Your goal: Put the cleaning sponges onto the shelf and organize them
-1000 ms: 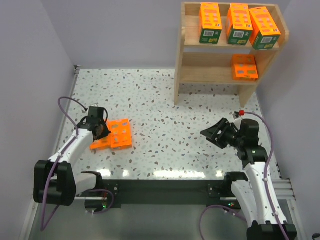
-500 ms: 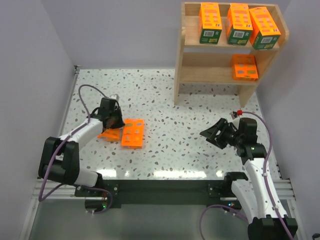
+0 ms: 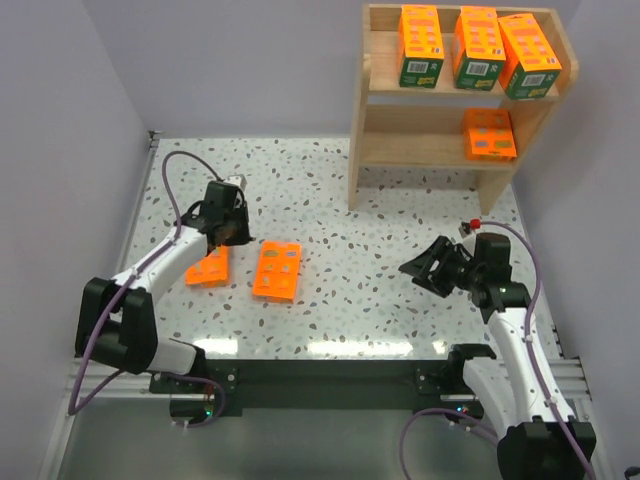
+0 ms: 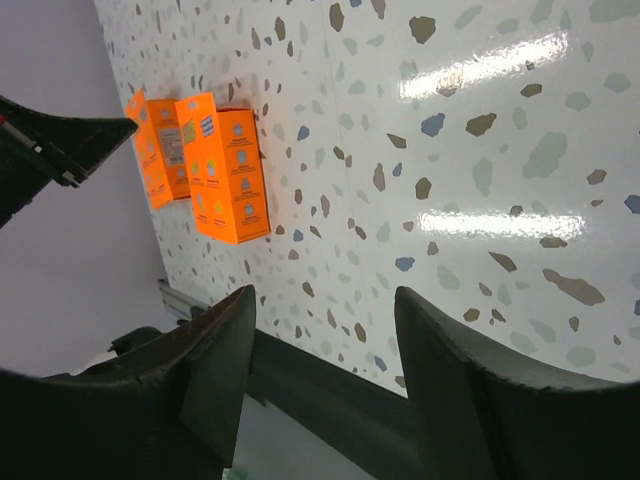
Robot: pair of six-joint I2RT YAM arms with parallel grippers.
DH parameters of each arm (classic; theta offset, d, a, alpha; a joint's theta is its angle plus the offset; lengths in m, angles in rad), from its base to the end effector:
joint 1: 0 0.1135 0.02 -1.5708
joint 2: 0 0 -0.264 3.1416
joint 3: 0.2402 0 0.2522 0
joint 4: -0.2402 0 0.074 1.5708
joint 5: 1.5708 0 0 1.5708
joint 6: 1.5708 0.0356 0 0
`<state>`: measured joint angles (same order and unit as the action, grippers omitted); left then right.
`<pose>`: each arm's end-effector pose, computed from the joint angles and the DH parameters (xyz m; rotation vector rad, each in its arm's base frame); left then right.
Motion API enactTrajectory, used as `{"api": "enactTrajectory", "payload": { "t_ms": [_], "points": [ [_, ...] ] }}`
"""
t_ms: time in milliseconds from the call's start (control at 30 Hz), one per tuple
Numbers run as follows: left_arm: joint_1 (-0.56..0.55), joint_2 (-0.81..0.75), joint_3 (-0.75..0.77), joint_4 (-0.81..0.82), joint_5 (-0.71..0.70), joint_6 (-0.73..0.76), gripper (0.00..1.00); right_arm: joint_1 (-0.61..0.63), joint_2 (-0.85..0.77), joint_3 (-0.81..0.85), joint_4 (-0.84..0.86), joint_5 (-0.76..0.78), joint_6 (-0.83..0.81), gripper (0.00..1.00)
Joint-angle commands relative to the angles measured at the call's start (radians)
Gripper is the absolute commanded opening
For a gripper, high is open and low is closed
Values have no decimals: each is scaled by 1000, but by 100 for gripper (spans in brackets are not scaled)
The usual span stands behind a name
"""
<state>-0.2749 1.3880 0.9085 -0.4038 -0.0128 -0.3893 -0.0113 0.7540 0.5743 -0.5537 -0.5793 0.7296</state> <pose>0.2759 -0.0774 0.2286 -0.1471 2.4695 -0.2738 0.1566 0.0177 0.2400 0.5617 2.3092 1.0258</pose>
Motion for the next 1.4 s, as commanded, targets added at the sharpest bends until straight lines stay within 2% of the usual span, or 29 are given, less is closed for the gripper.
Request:
{"api": "enactTrajectory", "payload": {
  "t_ms": [0, 133, 233, 267, 433, 600, 833, 933, 1033, 1067, 1167, 1367],
  "points": [
    [13, 89, 52, -59, -67, 30, 0, 4, 13, 24, -6, -13, -58, 61],
    [9, 187, 79, -55, -37, 40, 0, 4, 22, 47, -51, -8, -93, 61],
    [-15, 227, 102, -40, 36, 53, 0, 2, 19, 45, -74, -4, -104, 62],
    [-27, 224, 102, -5, 101, 66, 0, 4, 22, 44, -74, -4, -105, 62],
    [-184, 247, 167, 52, 209, 75, 0, 4, 47, 30, -81, -14, -131, 63],
    [-367, 365, 266, 69, 309, 78, 0, 2, 111, 35, -77, -27, -176, 63],
    [-471, 418, 274, 114, 381, 64, 0, 76, 258, 59, -3, -77, -223, 66],
    [-472, 335, 241, 126, 329, 38, 0, 145, 332, 93, 38, -47, -229, 68],
    [-469, 191, 234, 105, 131, -8, 0, 165, 366, 119, 87, -30, -219, 69],
    [-463, 159, 237, 83, 17, -25, 0, 168, 384, 125, 95, -27, -217, 69],
    [-419, 88, 251, 31, -117, -49, 0, 174, 419, 144, 113, -28, -217, 69],
    [-301, 172, 224, -1, -73, -65, 0, 182, 444, 154, 112, -21, -229, 69]
  ]
}}
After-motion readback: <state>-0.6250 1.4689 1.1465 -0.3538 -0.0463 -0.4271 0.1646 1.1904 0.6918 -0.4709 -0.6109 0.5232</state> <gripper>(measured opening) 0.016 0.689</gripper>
